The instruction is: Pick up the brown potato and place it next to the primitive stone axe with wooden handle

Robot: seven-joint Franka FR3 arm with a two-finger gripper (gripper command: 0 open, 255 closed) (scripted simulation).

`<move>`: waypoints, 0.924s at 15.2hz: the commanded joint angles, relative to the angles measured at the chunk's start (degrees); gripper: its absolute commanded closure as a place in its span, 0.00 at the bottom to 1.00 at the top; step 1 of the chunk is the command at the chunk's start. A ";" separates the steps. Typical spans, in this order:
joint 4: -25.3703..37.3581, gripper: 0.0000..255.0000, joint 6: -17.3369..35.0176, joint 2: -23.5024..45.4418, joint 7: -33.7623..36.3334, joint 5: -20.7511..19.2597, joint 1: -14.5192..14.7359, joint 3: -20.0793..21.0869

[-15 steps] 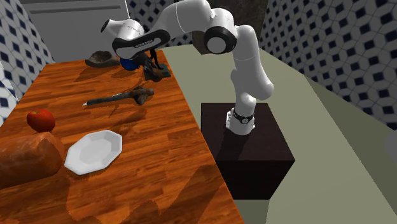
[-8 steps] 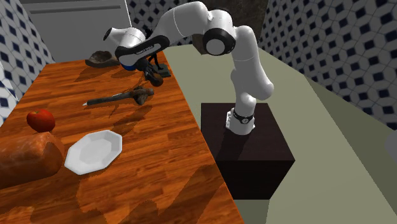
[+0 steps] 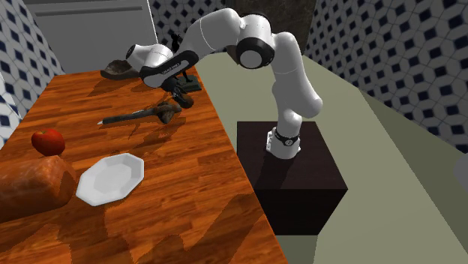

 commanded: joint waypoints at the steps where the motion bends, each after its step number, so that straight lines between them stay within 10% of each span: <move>1: -1.15 1.00 1.40 0.35 0.33 0.24 0.01 0.20; 14: -2.95 1.00 4.84 2.34 0.77 1.34 -0.58 1.00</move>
